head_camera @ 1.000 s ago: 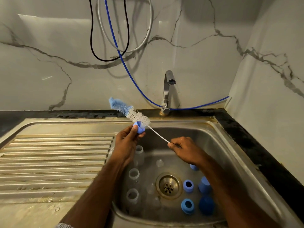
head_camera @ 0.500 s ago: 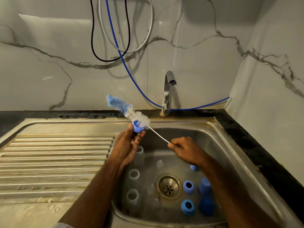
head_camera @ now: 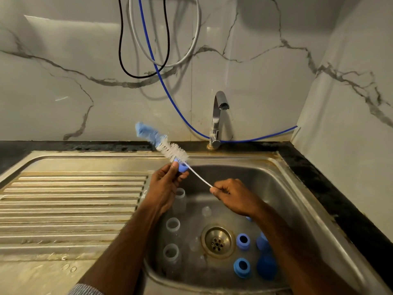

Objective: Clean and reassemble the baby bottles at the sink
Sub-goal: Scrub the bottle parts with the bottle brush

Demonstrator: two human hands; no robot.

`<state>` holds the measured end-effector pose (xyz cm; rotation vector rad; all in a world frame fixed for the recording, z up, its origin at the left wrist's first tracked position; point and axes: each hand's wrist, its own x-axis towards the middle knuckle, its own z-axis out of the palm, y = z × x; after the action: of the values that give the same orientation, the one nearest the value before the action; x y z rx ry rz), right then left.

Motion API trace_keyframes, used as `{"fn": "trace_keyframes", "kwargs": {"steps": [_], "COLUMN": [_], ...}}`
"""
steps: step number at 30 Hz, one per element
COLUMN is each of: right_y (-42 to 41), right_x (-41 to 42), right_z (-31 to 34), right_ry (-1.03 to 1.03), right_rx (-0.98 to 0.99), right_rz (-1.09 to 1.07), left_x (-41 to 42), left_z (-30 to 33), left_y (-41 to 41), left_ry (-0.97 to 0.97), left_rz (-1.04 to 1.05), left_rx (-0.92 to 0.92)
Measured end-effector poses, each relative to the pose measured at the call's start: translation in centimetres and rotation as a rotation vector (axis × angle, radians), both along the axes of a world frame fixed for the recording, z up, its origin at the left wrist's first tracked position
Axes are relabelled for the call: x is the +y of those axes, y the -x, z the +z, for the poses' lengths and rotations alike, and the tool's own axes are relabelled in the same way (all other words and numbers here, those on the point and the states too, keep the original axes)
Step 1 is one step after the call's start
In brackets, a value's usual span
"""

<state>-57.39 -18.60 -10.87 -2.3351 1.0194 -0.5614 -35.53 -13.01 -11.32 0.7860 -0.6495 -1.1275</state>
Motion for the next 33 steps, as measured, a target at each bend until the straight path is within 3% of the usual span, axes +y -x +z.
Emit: {"fn": "trace_keyframes", "kwargs": {"steps": [4, 10, 12, 16, 20, 26, 33], "right_y": [1.2, 0.5, 0.4, 1.0, 2.0, 0.8, 1.9], "right_x": [-0.3, 0.3, 0.4, 0.2, -0.7, 0.1, -0.5], "right_z": [0.9, 0.7, 0.9, 1.0, 1.0, 0.5, 0.5], "right_ry": [-0.101, -0.272, -0.343, -0.391, -0.304, -0.156, -0.114], "right_rx": [-0.005, -0.164, -0.168, -0.103, -0.059, -0.039, -0.082], "right_rz": [0.066, 0.006, 0.041, 0.102, 0.010, -0.032, -0.060], "left_x": [0.0, -0.1, -0.1, 0.0, -0.2, 0.1, -0.2], "left_z": [0.0, -0.4, -0.5, -0.1, 0.1, -0.4, -0.1], "left_y": [-0.6, 0.2, 0.0, -0.8, -1.3, -0.3, -1.1], "left_ry": [0.008, 0.031, 0.034, 0.061, 0.054, 0.005, -0.078], "left_rz": [0.019, 0.019, 0.056, 0.069, 0.050, -0.062, 0.051], "left_rx": [0.084, -0.296, -0.337, -0.112, 0.117, -0.195, 0.017]}}
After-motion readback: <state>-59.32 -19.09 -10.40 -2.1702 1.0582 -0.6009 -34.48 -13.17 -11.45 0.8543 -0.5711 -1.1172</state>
